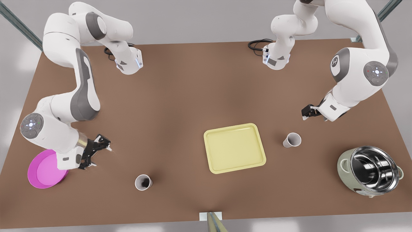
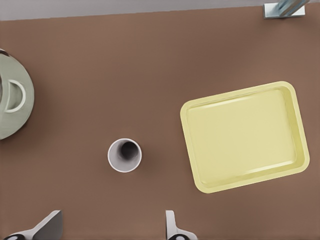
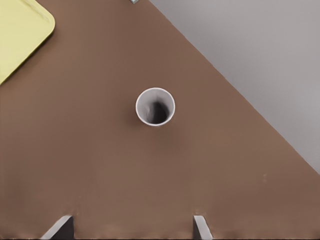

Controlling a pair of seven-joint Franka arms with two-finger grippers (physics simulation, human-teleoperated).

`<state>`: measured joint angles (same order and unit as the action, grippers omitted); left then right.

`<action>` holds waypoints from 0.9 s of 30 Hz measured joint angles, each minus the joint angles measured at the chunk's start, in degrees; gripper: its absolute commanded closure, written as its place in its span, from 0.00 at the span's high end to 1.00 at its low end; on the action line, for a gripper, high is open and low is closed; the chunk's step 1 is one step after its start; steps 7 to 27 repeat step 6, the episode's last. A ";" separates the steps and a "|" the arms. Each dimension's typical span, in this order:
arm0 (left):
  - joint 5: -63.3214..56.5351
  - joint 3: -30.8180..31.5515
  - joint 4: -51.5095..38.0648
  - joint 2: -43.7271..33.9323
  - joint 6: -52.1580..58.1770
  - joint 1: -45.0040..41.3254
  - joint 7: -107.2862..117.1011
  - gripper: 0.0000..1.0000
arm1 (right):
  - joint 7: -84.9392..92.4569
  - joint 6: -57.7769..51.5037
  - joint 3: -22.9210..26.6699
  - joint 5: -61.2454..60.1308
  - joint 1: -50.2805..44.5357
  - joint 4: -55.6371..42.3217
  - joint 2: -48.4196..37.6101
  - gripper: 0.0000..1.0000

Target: Use the left arm to pick up the white IKEA cup from the tray and place it on the middle-left position; use the right arm to pick up the white IKEA cup from the tray and place it on the middle-right position

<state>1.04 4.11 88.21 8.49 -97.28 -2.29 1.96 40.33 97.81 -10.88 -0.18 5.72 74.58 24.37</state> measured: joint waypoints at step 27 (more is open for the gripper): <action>-0.03 0.06 -0.02 -0.08 0.26 -0.07 0.07 1.00 | -12.29 2.20 0.47 0.43 12.35 28.39 -20.70 1.00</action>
